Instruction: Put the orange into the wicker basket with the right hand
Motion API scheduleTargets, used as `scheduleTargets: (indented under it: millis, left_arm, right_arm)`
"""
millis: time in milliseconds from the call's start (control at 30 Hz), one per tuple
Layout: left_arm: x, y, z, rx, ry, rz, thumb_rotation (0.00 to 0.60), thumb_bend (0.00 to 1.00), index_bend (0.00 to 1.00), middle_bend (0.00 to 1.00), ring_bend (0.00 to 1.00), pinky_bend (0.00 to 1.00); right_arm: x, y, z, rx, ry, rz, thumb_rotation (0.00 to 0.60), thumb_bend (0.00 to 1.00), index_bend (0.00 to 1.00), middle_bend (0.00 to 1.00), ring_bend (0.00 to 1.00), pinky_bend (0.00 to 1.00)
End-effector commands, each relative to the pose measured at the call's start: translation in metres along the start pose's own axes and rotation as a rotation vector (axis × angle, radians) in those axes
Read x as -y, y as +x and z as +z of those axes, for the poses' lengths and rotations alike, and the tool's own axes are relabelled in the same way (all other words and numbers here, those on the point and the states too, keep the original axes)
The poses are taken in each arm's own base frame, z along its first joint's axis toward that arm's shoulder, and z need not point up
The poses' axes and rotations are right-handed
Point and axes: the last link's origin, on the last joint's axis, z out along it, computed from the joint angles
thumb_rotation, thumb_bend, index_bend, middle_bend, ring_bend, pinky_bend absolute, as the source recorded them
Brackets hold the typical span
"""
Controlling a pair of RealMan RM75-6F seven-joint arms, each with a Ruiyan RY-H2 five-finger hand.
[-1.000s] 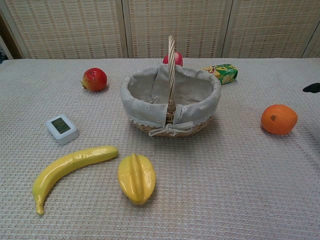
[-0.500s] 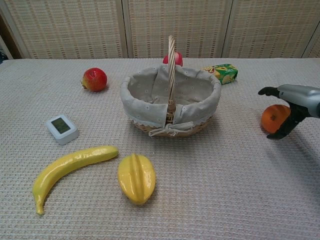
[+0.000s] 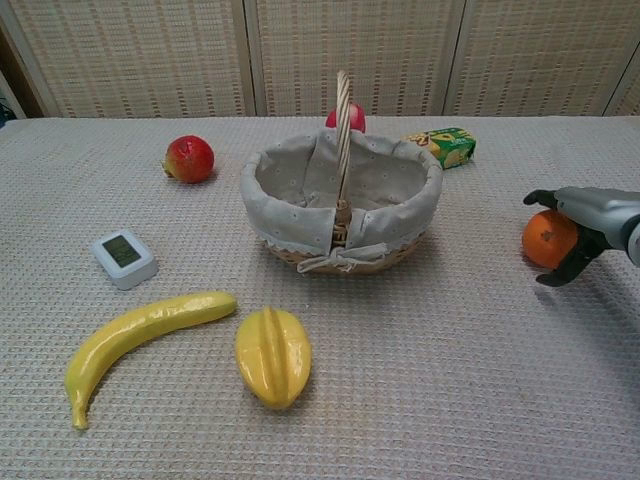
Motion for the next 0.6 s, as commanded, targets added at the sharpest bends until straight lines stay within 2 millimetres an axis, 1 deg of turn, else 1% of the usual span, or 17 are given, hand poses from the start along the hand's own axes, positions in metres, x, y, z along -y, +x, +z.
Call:
scheduleTargets:
  millis: [33,67,133,167,267,333,400,467,567,600]
  left_arm:
    - [0.0,0.0,0.0,0.003,-0.001,0.0,0.6,0.33,0.0,0.0,0.0,0.11]
    - [0.0,0.0,0.0,0.003,-0.001,0.0,0.6,0.33,0.0,0.0,0.0,0.11]
    - [0.0,0.0,0.0,0.001,-0.004,0.0,0.6,0.33,0.0,0.0,0.0,0.11]
    - [0.0,0.0,0.0,0.001,-0.004,0.001,0.6,0.33,0.0,0.0,0.0,0.11]
    - [0.0,0.0,0.0,0.002,-0.004,0.001,0.6,0.33,0.0,0.0,0.0,0.11]
    - [-0.001,0.0,0.0,0.002,-0.007,0.002,0.6,0.33,0.0,0.0,0.0,0.11]
    - [-0.002,-0.001,0.0,0.0,-0.01,0.005,0.6,0.33,0.0,0.0,0.0,0.11]
    - [-0.002,-0.001,0.0,0.0,-0.009,0.005,0.6,0.33,0.0,0.0,0.0,0.11]
    - [-0.002,-0.001,0.0,0.001,-0.011,0.006,0.6,0.33,0.0,0.0,0.0,0.11]
    - [-0.003,-0.001,0.0,0.001,-0.013,0.008,0.6,0.33,0.0,0.0,0.0,0.11]
  right_arm:
    - [0.003,-0.003,0.004,-0.033,-0.001,0.006,0.598,0.28,0.43,0.21,0.2,0.35]
    - [0.003,-0.002,0.004,-0.044,0.003,0.022,0.6,0.31,0.54,0.31,0.31,0.45]
    - [0.005,0.0,0.002,-0.071,0.017,0.058,0.6,0.34,0.7,0.43,0.45,0.6]
    - [0.006,0.002,0.001,-0.08,0.024,0.065,0.6,0.34,0.74,0.46,0.48,0.64]
    - [0.006,0.003,0.001,-0.088,0.032,0.071,0.6,0.35,0.81,0.52,0.53,0.68]
    - [0.008,0.011,-0.002,-0.124,0.059,0.099,0.6,0.35,0.83,0.54,0.54,0.7]
    - [0.017,0.032,-0.013,-0.171,0.113,0.206,0.6,0.35,0.84,0.54,0.55,0.7]
    - [0.023,0.046,-0.02,-0.202,0.152,0.244,0.6,0.35,0.84,0.54,0.55,0.7]
    - [0.036,0.072,-0.032,-0.264,0.22,0.311,0.6,0.35,0.82,0.54,0.55,0.7]
    - [0.043,0.083,-0.037,-0.288,0.25,0.338,0.6,0.35,0.81,0.54,0.55,0.7]
